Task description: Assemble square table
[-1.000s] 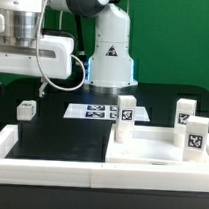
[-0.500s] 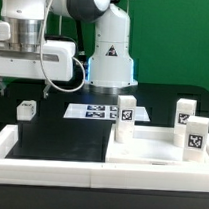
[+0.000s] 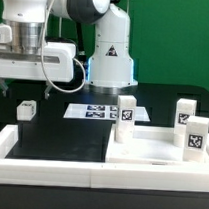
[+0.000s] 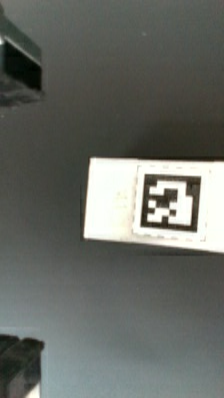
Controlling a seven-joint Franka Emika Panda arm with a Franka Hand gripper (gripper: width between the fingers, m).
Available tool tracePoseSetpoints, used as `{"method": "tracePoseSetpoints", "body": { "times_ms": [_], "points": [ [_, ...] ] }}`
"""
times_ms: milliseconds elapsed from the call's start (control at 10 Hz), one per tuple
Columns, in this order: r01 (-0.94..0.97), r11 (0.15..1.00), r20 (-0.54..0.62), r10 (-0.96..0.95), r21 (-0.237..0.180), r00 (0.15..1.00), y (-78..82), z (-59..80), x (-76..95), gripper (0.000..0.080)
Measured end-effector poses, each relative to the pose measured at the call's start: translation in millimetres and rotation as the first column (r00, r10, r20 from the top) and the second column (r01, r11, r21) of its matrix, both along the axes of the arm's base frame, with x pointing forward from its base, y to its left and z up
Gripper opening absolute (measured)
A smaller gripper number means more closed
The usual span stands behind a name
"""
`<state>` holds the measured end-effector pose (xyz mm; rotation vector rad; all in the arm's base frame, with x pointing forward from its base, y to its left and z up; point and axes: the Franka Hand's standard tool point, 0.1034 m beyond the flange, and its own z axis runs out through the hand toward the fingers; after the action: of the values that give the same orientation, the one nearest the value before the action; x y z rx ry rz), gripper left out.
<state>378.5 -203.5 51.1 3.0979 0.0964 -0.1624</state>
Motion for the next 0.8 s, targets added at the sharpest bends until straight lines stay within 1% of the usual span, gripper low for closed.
{"method": "tracePoseSetpoints", "body": {
  "times_ms": [200,300,400,600,700,800],
  "points": [
    [-0.008,1.000,-0.027,0.008,0.021,1.000,2.6,-0.1,-1.0,0.0649],
    [0.005,0.999,-0.085,-0.002,0.035,0.996,6.4,-2.6,-0.9,0.0649],
    [0.000,1.000,-0.133,0.003,0.026,0.991,2.9,-6.6,4.2,0.0649],
    [0.032,0.999,-0.212,-0.036,-0.023,0.977,-10.2,-17.6,10.2,0.0649],
    [0.059,0.996,-0.224,-0.072,-0.063,0.972,-10.9,-20.3,10.7,0.0649],
    [0.098,0.993,-0.282,-0.113,-0.067,0.953,-4.8,-21.4,2.9,0.0649]
  ]
}}
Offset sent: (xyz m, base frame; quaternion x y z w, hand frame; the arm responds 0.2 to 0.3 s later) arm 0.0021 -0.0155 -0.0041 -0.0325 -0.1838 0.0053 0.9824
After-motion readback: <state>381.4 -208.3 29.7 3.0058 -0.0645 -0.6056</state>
